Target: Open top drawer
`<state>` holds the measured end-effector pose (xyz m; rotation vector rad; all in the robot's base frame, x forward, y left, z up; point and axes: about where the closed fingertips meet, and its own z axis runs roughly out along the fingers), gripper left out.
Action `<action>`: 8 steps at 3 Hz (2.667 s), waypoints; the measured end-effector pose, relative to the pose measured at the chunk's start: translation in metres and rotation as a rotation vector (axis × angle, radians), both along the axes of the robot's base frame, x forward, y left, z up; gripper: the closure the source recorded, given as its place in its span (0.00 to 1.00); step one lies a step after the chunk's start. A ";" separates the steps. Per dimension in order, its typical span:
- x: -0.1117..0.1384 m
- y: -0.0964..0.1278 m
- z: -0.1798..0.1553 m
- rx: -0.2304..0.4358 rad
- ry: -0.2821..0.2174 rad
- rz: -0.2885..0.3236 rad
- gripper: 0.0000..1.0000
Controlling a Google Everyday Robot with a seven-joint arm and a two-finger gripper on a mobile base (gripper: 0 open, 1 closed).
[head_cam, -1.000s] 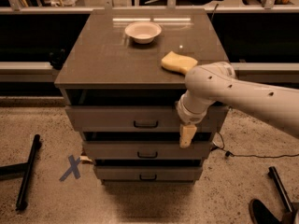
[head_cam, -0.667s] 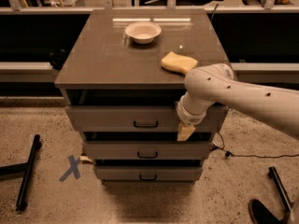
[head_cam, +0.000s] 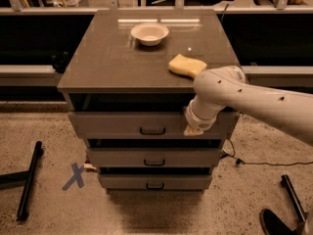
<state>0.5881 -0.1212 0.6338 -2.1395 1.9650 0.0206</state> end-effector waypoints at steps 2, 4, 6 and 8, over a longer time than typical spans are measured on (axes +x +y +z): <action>0.000 0.000 0.000 0.000 0.000 0.000 1.00; 0.000 0.000 0.001 0.000 0.000 0.000 0.51; 0.000 0.000 0.003 0.000 0.000 0.000 0.05; 0.000 -0.001 0.004 0.004 0.006 0.003 0.00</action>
Offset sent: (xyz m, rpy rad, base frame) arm -0.1149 -0.0733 0.1475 0.1436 -0.1717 -0.0279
